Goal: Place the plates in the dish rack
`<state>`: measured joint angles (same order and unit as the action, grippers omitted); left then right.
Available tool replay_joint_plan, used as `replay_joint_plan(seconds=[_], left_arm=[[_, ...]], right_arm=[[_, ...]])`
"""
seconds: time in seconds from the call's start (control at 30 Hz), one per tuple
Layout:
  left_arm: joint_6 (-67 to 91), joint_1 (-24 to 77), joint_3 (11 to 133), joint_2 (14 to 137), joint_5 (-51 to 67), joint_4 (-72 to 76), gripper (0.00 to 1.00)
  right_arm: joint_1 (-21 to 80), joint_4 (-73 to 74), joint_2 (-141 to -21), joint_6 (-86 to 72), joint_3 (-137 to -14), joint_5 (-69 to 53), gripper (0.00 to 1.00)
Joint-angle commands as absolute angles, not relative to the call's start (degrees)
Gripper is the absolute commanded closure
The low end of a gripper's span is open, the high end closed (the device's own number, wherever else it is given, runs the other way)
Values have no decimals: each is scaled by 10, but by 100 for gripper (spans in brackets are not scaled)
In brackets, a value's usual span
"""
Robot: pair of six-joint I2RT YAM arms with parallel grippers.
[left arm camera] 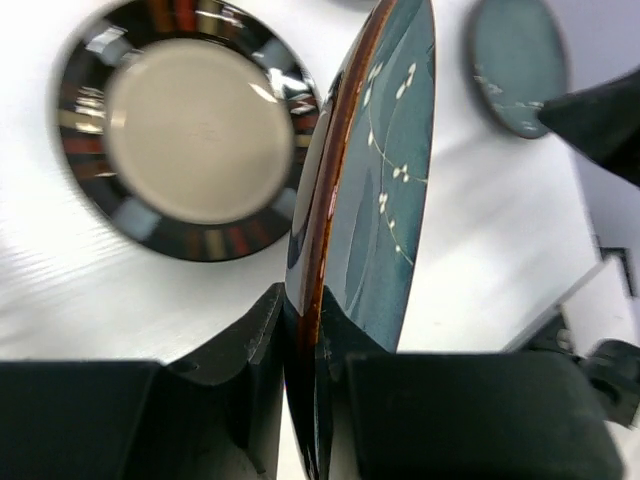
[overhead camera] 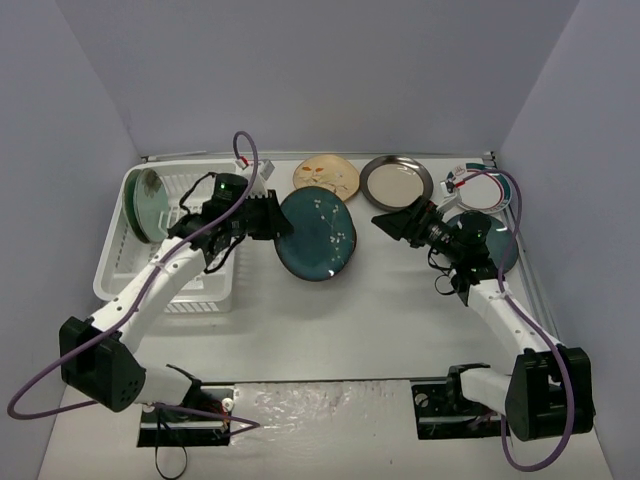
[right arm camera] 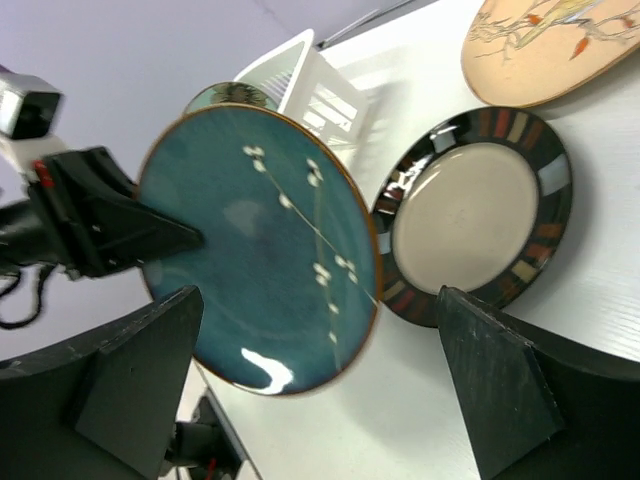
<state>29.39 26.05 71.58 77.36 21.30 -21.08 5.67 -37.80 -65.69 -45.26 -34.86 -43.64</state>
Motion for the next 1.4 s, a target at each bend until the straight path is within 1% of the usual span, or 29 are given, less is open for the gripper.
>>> replay_joint_plan(seconds=[0.0,0.1,0.2,0.3,0.4,0.57,0.8,1.07,1.37], left_arm=[[192,232,867,712,71,-237,100],[117,220,930,712,-38,-297,100],[46,196,963,719,-138,-313,100],[-25,172,985,734,-209,-314,100],[-78,135,1000,764,-250,-287,100],[-135,78,1019,816,-264,-249,100],[-174,9,1007,882,-227,-197,100],[-200,-32,960,921,-208,-128,100],[-180,-44,914,950,-183,-105,100]], right_arm=[[54,-315,-627,-361,-383,-405,0],[54,-310,-628,-353,-383,-403,0],[55,-307,-632,-348,-382,-399,0],[55,-301,-634,-343,-385,-393,0],[57,-304,-636,-343,-387,-396,0],[60,-306,-641,-342,-387,-400,0],[62,-311,-643,-337,-380,-407,0],[66,-315,-648,-333,-374,-417,0],[67,-319,-650,-331,-369,-419,0]])
